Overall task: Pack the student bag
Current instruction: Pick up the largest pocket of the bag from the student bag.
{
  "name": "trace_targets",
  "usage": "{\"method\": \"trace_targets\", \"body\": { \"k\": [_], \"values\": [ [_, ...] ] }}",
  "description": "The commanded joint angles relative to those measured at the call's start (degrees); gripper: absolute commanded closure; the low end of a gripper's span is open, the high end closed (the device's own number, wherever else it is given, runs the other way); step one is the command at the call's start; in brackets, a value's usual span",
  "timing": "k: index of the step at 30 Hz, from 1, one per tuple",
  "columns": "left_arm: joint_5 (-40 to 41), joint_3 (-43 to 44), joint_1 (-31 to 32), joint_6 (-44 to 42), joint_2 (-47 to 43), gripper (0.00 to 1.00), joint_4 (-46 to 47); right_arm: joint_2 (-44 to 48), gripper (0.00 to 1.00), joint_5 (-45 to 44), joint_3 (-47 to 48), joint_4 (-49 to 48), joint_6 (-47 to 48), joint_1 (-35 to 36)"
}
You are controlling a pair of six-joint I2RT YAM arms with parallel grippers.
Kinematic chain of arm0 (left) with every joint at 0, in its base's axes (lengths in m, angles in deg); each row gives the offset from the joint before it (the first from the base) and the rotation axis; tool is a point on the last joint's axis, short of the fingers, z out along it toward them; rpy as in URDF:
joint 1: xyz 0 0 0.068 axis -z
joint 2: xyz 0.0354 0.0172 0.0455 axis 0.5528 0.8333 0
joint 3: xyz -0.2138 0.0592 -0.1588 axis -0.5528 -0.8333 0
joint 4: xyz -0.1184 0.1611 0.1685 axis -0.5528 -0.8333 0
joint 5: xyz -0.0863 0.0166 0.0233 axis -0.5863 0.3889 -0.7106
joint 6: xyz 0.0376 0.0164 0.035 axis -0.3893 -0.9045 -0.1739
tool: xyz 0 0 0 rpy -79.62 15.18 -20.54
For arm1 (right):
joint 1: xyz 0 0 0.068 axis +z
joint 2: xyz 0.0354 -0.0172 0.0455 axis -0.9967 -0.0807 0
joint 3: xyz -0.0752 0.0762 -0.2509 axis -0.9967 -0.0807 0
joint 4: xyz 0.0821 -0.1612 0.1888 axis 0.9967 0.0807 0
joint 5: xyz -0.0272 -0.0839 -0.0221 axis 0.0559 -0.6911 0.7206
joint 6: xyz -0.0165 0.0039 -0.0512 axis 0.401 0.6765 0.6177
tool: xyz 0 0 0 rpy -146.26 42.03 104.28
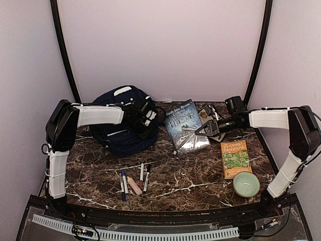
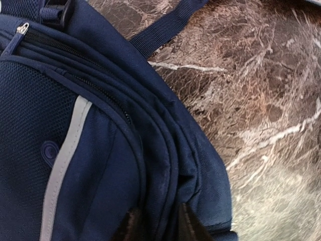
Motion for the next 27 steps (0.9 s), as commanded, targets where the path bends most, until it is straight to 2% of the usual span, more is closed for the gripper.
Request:
{"method": "trace_targets", "body": {
  "k": [1,7,20,27],
  "values": [
    [3.98,1.63,1.03,-0.64,2.43,0.79,-2.14,3.0,1.0,3.9,0.23,-6.91,0.69,0.11],
    [3.74,4.34,1.47,-0.61,1.59,1.0,-4.06,2.69,1.0,3.64,0.46,-6.94,0.43,0.05],
    [3.49,1.28,1.82,-0.59,-11.83,1.0,-0.07,-0.9,1.0,2.99,4.69,-2.38,1.12,0.24],
    [2.74,1.72,1.84,1.07,-16.18,1.0,0.64,-4.21,1.0,5.42,8.81,3.82,-0.7,0.37]
  ]
}}
